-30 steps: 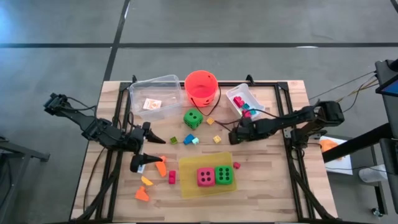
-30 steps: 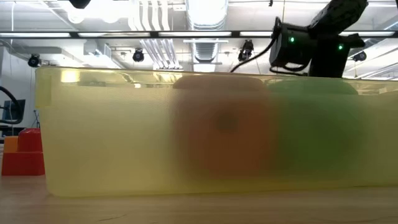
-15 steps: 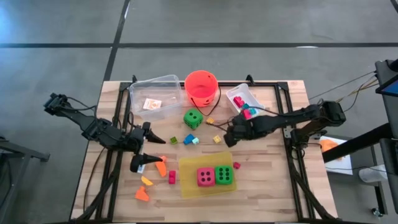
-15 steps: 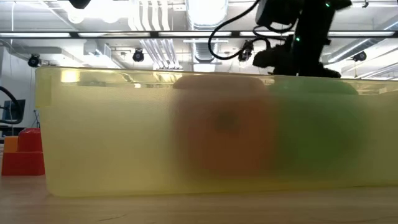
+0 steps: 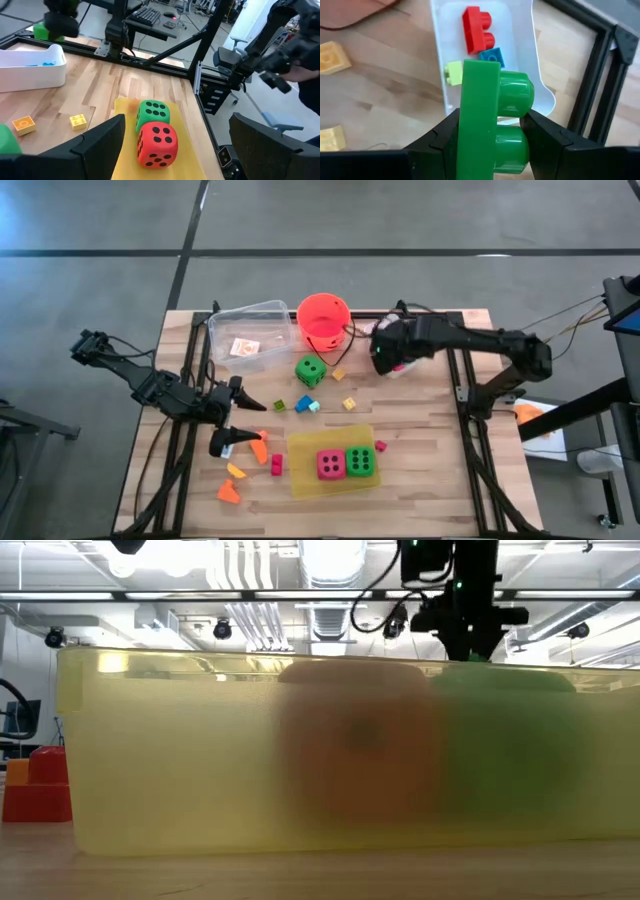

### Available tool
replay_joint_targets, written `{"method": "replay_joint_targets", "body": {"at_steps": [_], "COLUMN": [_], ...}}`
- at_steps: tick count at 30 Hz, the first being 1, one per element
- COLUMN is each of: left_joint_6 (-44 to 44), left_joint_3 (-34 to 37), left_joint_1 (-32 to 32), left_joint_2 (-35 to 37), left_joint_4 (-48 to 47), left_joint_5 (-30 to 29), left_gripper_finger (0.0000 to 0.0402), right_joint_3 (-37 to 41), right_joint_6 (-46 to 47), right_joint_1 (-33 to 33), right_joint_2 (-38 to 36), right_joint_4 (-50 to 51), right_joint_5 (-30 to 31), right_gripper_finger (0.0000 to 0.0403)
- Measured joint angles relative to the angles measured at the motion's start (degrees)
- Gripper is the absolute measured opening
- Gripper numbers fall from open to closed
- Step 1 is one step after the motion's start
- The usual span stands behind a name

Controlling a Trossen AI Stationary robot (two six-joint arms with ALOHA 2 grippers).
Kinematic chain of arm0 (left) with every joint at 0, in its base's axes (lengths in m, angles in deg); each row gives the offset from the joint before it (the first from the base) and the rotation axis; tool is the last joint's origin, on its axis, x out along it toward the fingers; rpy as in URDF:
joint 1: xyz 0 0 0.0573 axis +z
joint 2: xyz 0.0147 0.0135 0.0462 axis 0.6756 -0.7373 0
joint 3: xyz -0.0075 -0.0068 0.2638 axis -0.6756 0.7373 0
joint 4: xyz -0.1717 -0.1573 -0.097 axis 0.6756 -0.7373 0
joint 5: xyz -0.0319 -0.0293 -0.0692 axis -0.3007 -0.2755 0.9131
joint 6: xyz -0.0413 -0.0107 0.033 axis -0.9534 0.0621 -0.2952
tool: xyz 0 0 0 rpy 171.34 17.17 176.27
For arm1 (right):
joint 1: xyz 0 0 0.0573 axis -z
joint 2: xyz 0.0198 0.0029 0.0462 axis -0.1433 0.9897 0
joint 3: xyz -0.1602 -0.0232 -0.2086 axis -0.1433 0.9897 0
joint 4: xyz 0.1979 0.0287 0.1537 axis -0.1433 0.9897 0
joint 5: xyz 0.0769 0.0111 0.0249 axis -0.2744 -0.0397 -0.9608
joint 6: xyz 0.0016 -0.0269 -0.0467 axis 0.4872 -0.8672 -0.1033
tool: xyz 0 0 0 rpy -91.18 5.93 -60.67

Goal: Pick & Place Toys
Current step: Put the green game piece into the white bin

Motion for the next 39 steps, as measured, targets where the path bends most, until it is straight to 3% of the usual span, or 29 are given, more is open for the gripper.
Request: {"method": "replay_joint_targets", "body": {"at_steps": [5, 12, 24, 39], "left_joint_6": [0.0, 0.0, 0.0, 0.0], "left_joint_3": [0.1, 0.1, 0.1, 0.1], "left_joint_1": [0.0, 0.0, 0.0, 0.0], "left_joint_2": [0.0, 0.0, 0.0, 0.0], "left_joint_4": [-0.1, -0.1, 0.0, 0.0], "left_joint_5": [0.0, 0.0, 0.0, 0.0], "left_gripper_finger": [0.0345, 0.0345, 0.0345, 0.0345], "right_joint_3": [2.7, 6.9, 17.6, 22.3], "right_joint_6": [-5.3, -6.9, -8.5, -9.3], "right_joint_1": [7.8, 13.4, 14.3, 15.5], "right_joint_2": [0.0, 0.1, 0.2, 0.2], "right_joint_4": [-5.0, -10.8, -25.0, -27.3], "right_joint_5": [-5.9, -8.6, -12.1, -13.5], "right_gripper_finger": [0.016, 0.016, 0.016, 0.016]}}
